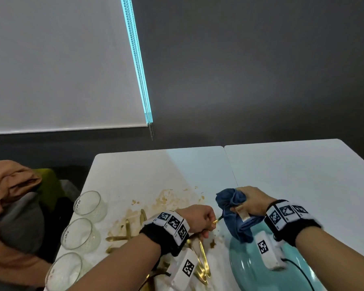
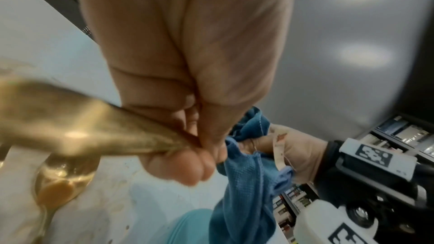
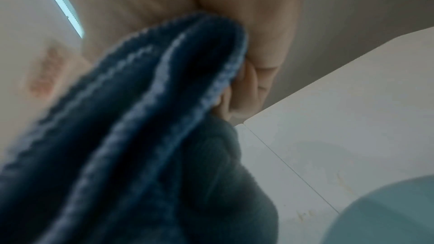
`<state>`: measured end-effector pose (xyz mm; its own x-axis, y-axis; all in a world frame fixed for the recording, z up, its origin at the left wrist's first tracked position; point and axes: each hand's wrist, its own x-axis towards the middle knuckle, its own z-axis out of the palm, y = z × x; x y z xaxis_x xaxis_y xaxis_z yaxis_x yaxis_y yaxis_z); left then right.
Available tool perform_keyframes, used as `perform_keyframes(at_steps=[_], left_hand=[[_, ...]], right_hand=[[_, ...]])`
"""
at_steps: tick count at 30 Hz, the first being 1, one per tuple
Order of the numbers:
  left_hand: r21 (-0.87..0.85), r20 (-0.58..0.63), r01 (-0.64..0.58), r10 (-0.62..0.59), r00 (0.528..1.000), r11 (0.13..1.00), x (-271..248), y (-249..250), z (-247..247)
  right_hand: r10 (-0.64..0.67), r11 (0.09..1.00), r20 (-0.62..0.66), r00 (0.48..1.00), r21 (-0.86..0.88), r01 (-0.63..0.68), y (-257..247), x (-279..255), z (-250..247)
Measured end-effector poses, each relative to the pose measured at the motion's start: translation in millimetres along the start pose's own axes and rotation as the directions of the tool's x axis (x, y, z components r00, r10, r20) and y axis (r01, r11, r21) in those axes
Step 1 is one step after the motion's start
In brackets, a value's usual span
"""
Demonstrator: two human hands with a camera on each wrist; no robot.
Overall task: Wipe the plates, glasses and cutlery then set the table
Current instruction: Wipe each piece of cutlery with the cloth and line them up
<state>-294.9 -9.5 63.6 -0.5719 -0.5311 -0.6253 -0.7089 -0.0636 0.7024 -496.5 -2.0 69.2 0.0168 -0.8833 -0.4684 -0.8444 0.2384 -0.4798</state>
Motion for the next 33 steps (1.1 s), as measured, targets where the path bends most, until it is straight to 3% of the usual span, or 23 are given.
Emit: perform_keyframes(at_steps=[5,9,13,15,17,20,23,25,27,30,33], left_hand=[[-0.033,-0.076,-0.003,0.000,0.997,0.999,2,-9,5],[0.113,-0.110,0.059,-0.046,0.993,0.992,1,-20,-8],[0.017,-0.136,0.119,-0.115,0.984,0.993,0,-29,-16],[-0.009,-0.133,0.127,-0.127,0.983,0.992,1,-28,-19],[-0.032,-0.101,0.110,-0.112,0.989,0.993,3,-24,-17],[-0.122,-0.102,0.097,-0.110,0.989,0.988,8,-18,-12],[-0.230,-0.151,0.100,-0.137,0.979,0.968,19,-16,-6],[-0.250,-0.182,0.082,-0.130,0.975,0.965,25,-13,-3],[-0.223,-0.209,0.053,-0.101,0.973,0.973,30,-9,-1],[-0.147,-0.261,0.031,-0.069,0.963,0.989,34,-8,2],[-0.206,-0.275,0.029,-0.087,0.958,0.978,38,-17,6]], right_hand=[[0.067,0.994,-0.069,0.995,-0.077,-0.072,3,3,4],[0.118,0.991,-0.124,0.985,-0.054,-0.125,9,3,-3],[0.168,0.981,-0.223,0.960,0.132,-0.141,16,5,-10],[0.234,0.935,-0.263,0.936,0.323,-0.144,17,12,-9],[0.329,0.830,-0.304,0.894,0.545,-0.120,15,19,-5],[0.476,0.568,-0.293,0.829,0.822,-0.036,9,27,2],[0.524,0.299,-0.141,0.840,0.954,-0.027,5,33,9],[0.515,0.204,-0.024,0.857,0.974,-0.096,4,38,19],[0.473,0.199,0.043,0.880,0.968,-0.154,-3,41,35],[0.413,0.283,0.040,0.910,0.944,-0.171,-13,38,51],[0.330,0.356,0.063,0.942,0.916,-0.186,-12,34,50]])
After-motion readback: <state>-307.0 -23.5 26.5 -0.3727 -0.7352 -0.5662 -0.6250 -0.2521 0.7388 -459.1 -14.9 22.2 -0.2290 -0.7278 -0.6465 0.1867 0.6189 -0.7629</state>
